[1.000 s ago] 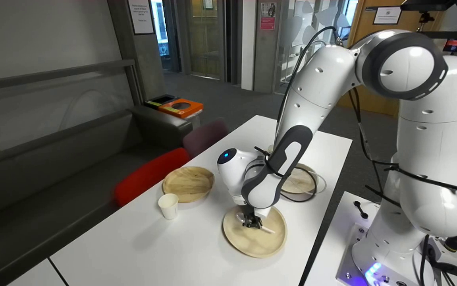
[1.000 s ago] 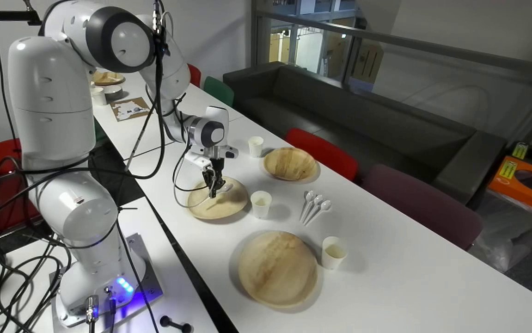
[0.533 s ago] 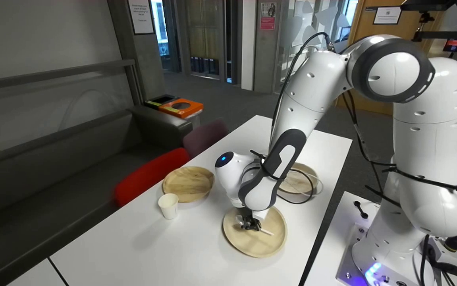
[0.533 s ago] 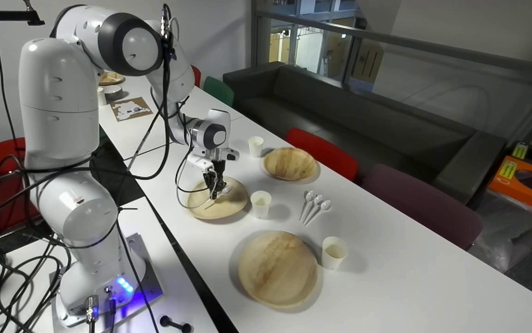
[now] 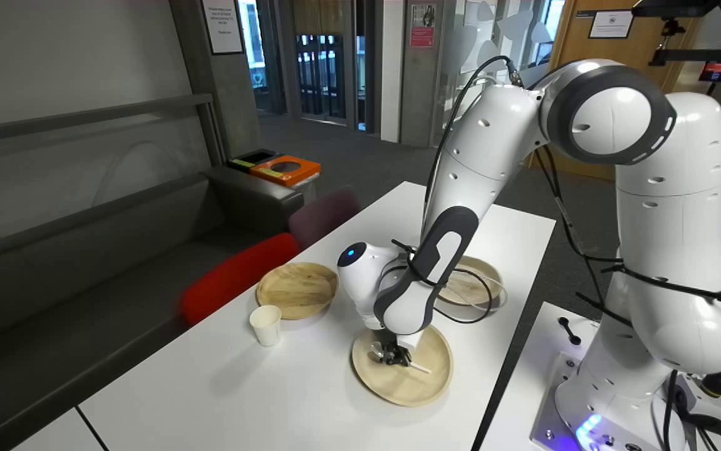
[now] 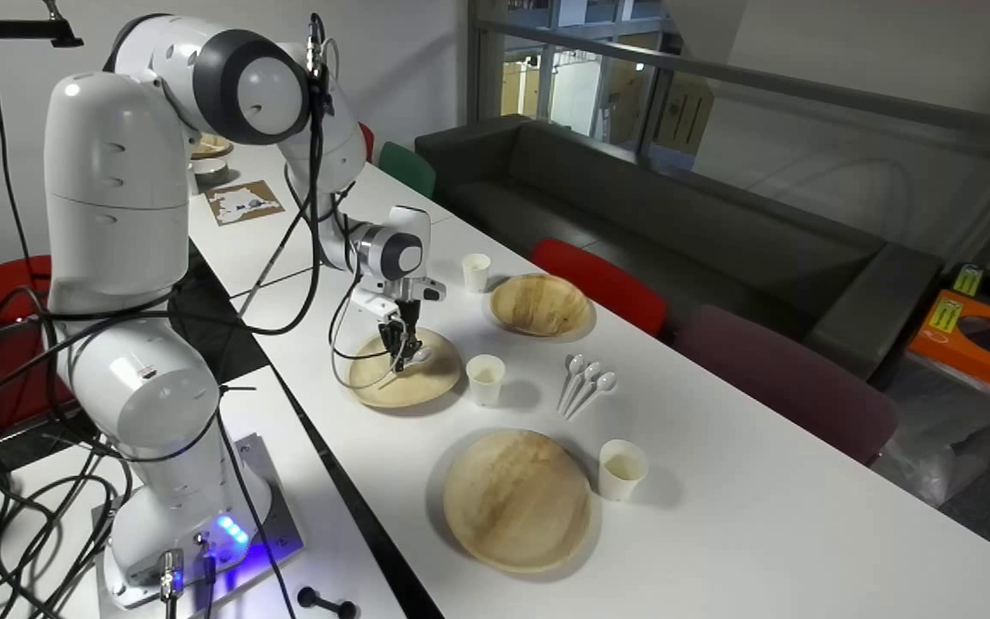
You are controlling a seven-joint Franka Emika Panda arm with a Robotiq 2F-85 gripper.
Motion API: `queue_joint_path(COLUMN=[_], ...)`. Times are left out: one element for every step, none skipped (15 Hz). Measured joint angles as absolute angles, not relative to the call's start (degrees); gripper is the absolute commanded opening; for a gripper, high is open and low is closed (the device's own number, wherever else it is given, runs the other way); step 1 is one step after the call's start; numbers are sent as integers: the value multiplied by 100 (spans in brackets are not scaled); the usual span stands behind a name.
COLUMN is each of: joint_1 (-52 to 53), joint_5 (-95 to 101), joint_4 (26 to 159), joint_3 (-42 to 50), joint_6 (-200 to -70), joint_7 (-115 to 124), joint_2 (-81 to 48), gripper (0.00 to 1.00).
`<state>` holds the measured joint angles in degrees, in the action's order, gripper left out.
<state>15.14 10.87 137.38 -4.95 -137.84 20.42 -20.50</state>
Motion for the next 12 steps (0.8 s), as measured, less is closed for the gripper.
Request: queue_joint_path(joint_1=[1513, 1512, 1511, 1509, 1508, 1508, 1508, 1507, 1507, 1506, 1506, 1505], joint_5=[1073, 1054, 1034, 1022, 1011, 1000, 994, 989, 987, 985, 984, 982], joint_4=[13732, 13727, 13724, 13722, 13721, 13720, 13719, 13718, 13717, 13716, 13716, 13715], joint_3=[-495, -495, -495, -495, -495, -495, -495, -495, -495, -495, -495, -495], joint_6=[-13784, -13784, -13784, -13784, -13784, -13784, -13784, -13784, -13784, -13784, -13784, -13784], joint_7=[2041, 2041, 2041, 2041, 2041, 2041, 2041, 2041, 2042, 2042, 2042, 2042], joint_2=[-2050, -2050, -2050, -2050, -2050, -2050, -2050, -2050, -2050, -2050, -2050, -2050], gripper=[1, 1, 1, 1, 1, 1, 27, 31, 38, 45, 54, 61])
